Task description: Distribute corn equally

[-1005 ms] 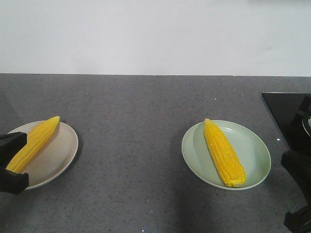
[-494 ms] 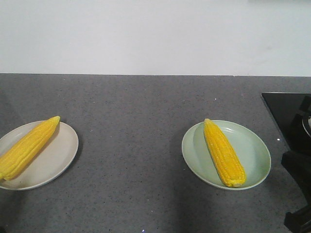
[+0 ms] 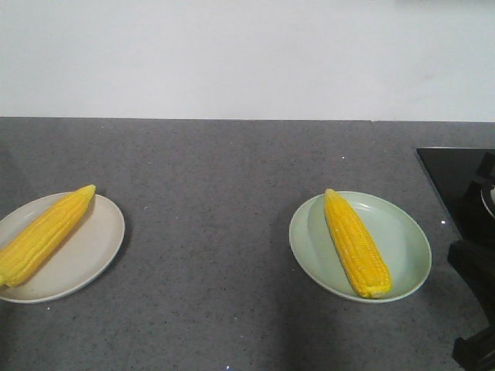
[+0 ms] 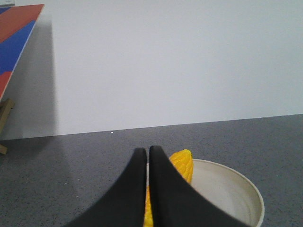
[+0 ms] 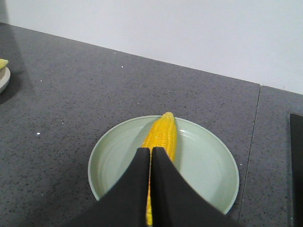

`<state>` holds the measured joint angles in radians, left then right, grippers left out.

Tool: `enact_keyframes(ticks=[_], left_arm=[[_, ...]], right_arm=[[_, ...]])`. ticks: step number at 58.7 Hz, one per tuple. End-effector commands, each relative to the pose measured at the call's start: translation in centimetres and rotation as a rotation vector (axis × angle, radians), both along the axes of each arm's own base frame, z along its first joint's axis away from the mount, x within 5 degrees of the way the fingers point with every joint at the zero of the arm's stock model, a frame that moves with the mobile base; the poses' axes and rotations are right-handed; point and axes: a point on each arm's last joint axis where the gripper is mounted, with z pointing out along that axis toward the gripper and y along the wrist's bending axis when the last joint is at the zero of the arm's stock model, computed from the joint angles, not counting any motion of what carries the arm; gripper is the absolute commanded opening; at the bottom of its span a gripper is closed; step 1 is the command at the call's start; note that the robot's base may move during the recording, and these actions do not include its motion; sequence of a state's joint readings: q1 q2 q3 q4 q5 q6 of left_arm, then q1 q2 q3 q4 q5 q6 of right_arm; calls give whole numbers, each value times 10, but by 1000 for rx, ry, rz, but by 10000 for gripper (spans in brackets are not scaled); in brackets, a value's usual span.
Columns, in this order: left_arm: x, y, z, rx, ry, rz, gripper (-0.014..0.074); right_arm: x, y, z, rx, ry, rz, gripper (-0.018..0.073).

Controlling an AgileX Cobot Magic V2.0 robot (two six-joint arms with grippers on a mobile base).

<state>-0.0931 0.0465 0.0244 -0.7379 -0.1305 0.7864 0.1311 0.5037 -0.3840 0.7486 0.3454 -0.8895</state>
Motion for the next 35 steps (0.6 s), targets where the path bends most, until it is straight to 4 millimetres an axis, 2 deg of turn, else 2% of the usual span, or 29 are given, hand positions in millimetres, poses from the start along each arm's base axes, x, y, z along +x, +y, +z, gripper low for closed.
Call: enact_keyframes(ticks=[1,24,35], left_arm=[[-2,2,8,1,-29,33,-6],[-1,2,6,-73,-10,36,-6],[-1,0,8,-35,-26,9,-6]], right_arm=[[2,-2,12,23,-55,-34,-5],[2,-2,12,23,-55,-34,-5],[2,-2,12,23,-55,-34,-5]])
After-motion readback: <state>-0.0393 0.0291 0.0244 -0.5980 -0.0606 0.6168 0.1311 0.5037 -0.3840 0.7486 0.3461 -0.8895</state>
